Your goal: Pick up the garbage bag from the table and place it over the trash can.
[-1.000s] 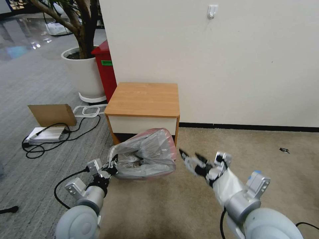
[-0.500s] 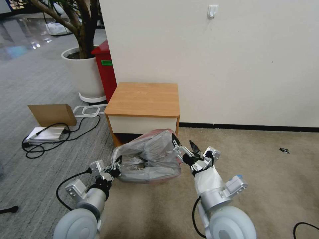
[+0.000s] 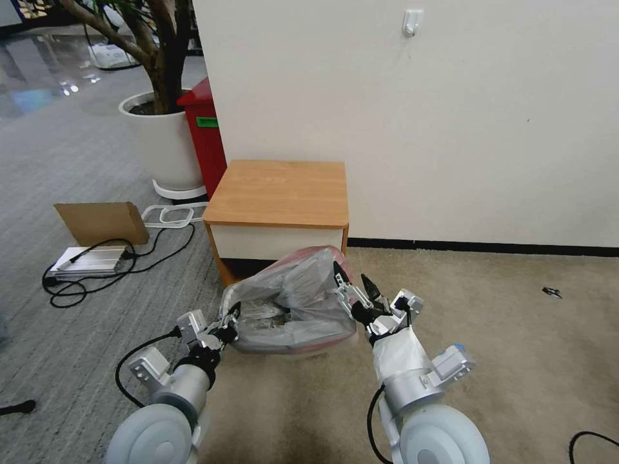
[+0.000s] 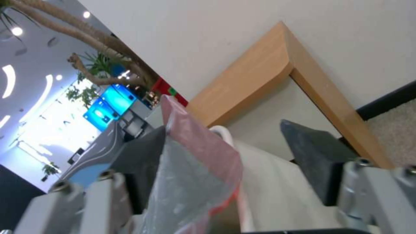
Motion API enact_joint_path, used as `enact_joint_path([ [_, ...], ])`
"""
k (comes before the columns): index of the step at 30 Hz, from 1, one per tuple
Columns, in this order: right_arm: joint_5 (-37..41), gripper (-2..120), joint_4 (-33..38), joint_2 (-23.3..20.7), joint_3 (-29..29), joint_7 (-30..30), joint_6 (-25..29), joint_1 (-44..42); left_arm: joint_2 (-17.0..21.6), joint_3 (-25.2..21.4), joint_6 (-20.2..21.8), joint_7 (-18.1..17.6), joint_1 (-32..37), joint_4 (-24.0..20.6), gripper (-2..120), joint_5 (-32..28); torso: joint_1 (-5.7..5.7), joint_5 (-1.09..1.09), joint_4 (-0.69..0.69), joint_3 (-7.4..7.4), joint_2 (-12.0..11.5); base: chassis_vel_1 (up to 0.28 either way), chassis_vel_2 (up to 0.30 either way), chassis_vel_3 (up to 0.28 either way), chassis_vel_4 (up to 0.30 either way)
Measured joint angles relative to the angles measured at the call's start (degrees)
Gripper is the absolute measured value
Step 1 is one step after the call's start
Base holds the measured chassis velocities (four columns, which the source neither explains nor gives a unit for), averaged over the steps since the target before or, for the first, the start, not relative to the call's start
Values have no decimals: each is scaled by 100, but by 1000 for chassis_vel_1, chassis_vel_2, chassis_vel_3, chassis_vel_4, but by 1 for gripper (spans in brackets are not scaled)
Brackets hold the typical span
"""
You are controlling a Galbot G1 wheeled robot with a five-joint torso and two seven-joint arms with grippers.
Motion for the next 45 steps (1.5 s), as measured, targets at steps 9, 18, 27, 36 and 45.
enact_joint_path([
  [9,-22,43,-8,132,-80,-126,39,-18,-102,-2,45,-140,0,-50,7,-116,0,0,0,0,0,0,0,0,0],
  [18,-113,10,26,180,-139,-261,58,-72,-150,-1,61,-174,41,-103,7,-182,0,0,0,0,0,0,0,0,0],
  [27,-118,0,53,174,-124,-344,73,-63,-196,0,80,-174,92,-145,7,-181,0,0,0,0,0,0,0,0,0],
  [36,-73,0,111,134,-34,-347,78,31,-239,1,114,-149,160,-152,7,-151,0,0,0,0,0,0,0,0,0],
  [45,213,0,64,-238,297,30,-34,347,-276,-35,202,54,278,-210,7,-123,0,0,0,0,0,0,0,0,0],
])
